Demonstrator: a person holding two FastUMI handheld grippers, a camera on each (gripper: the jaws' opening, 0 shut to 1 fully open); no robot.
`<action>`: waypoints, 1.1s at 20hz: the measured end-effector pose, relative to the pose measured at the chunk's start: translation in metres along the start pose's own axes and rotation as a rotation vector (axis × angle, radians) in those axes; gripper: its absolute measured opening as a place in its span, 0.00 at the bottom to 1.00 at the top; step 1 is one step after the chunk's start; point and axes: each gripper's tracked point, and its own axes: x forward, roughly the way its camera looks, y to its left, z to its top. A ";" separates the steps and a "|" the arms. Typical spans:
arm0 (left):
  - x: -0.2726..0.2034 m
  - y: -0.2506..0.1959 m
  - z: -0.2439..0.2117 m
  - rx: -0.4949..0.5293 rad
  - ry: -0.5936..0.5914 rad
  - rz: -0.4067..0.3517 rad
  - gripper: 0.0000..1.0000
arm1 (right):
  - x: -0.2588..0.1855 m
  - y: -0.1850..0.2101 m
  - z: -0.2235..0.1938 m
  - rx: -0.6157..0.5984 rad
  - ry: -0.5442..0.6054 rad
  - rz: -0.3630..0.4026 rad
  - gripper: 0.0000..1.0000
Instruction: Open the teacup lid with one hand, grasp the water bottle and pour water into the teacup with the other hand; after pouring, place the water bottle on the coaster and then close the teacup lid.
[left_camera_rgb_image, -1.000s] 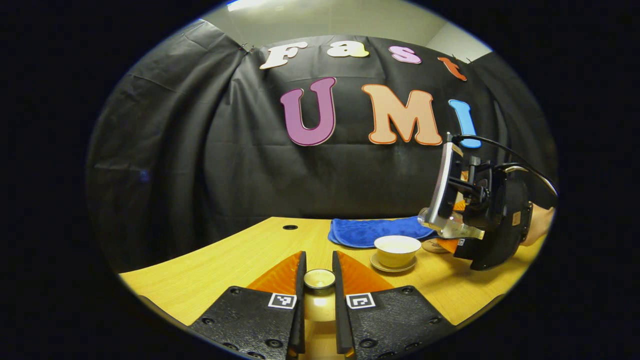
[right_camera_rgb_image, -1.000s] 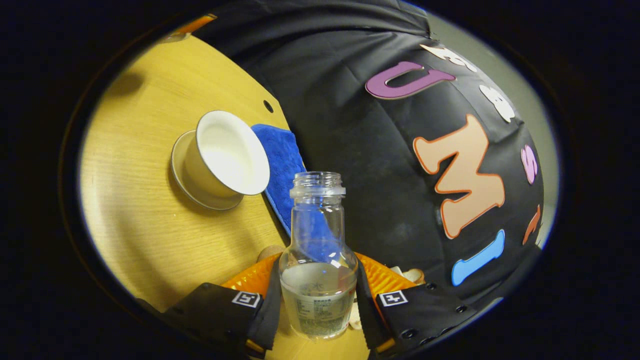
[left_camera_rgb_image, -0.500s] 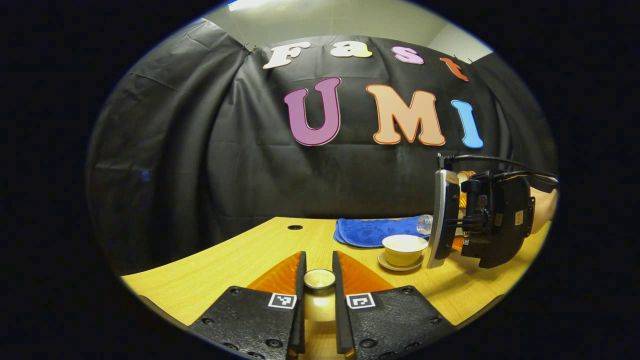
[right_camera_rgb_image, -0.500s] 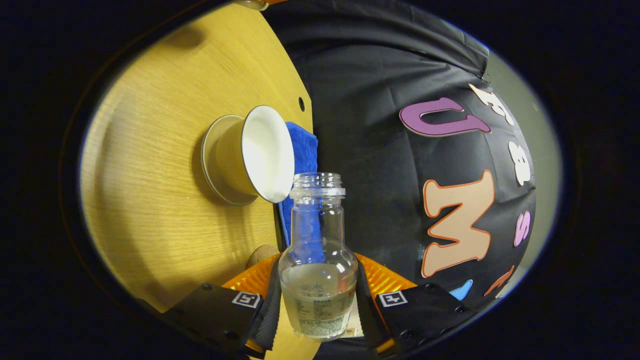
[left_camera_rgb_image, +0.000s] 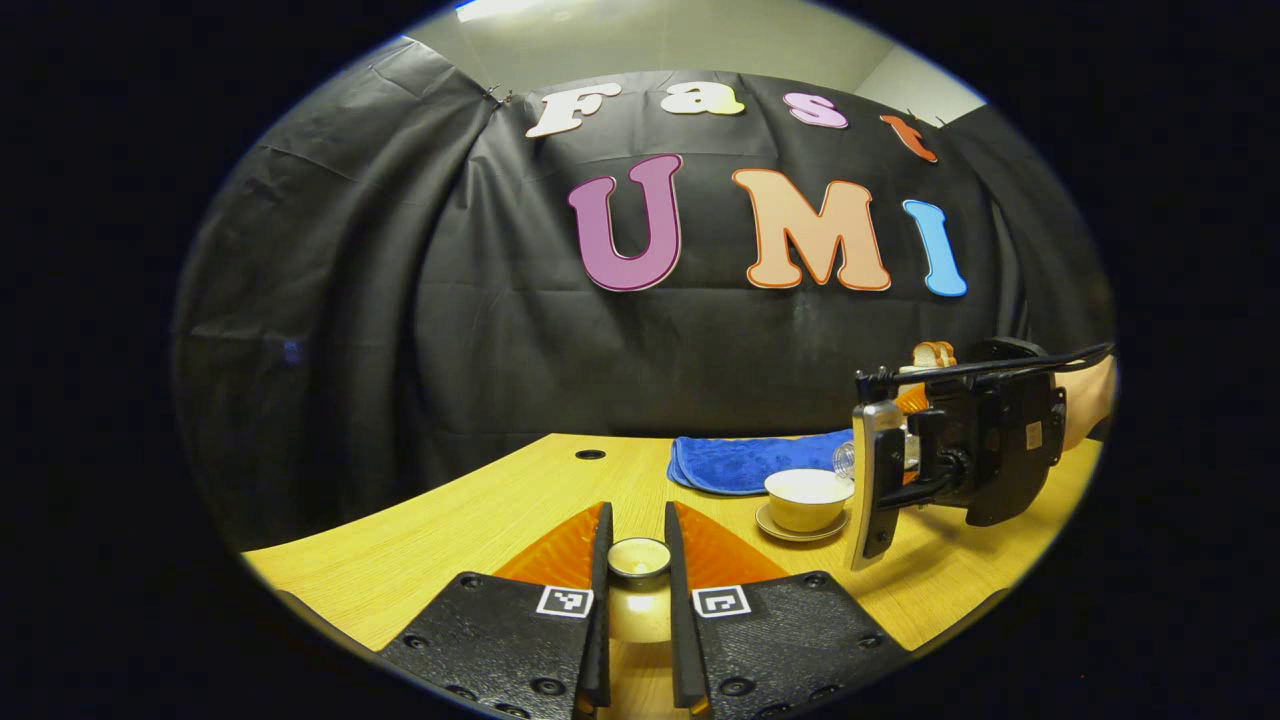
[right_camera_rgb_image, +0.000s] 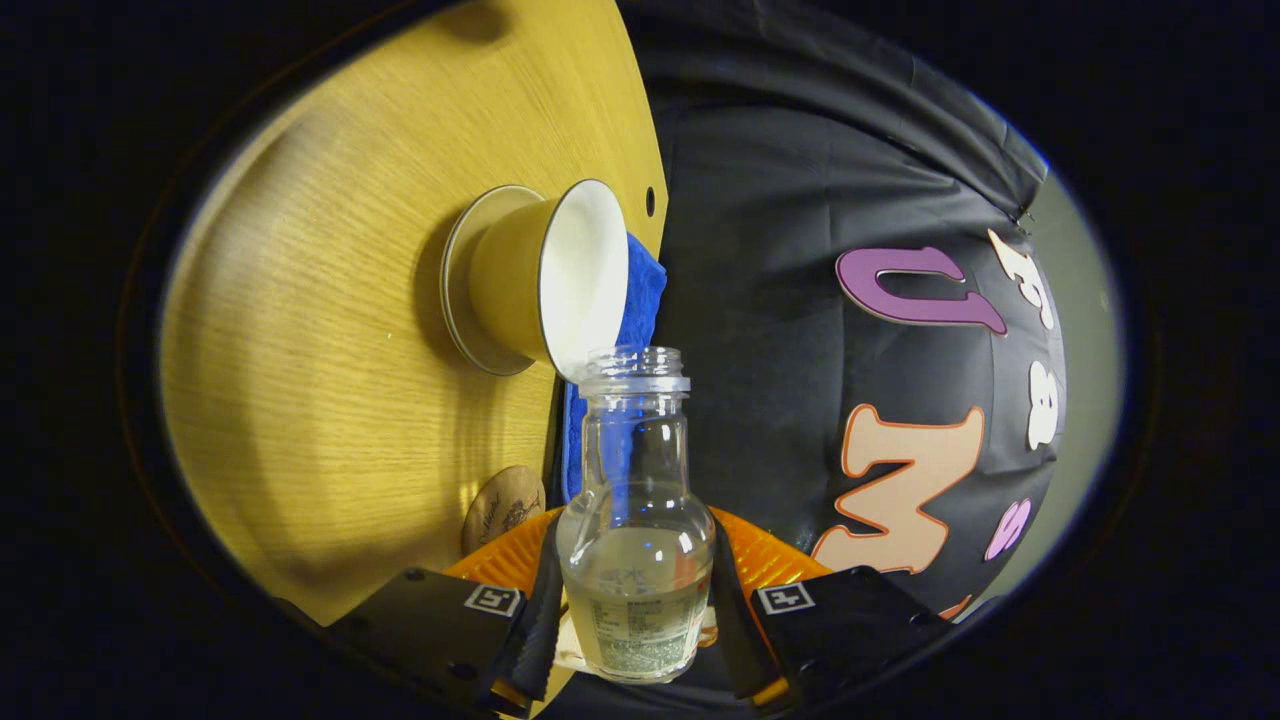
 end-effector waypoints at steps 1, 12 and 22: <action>0.000 0.001 -0.001 -0.001 0.001 0.000 0.22 | 0.000 0.001 0.001 -0.015 -0.005 0.000 0.70; 0.000 0.000 0.000 -0.001 0.001 0.000 0.22 | -0.001 -0.003 0.009 -0.124 -0.021 -0.001 0.70; 0.000 0.000 0.000 -0.001 0.001 0.000 0.22 | -0.002 -0.006 0.017 -0.204 -0.036 0.003 0.70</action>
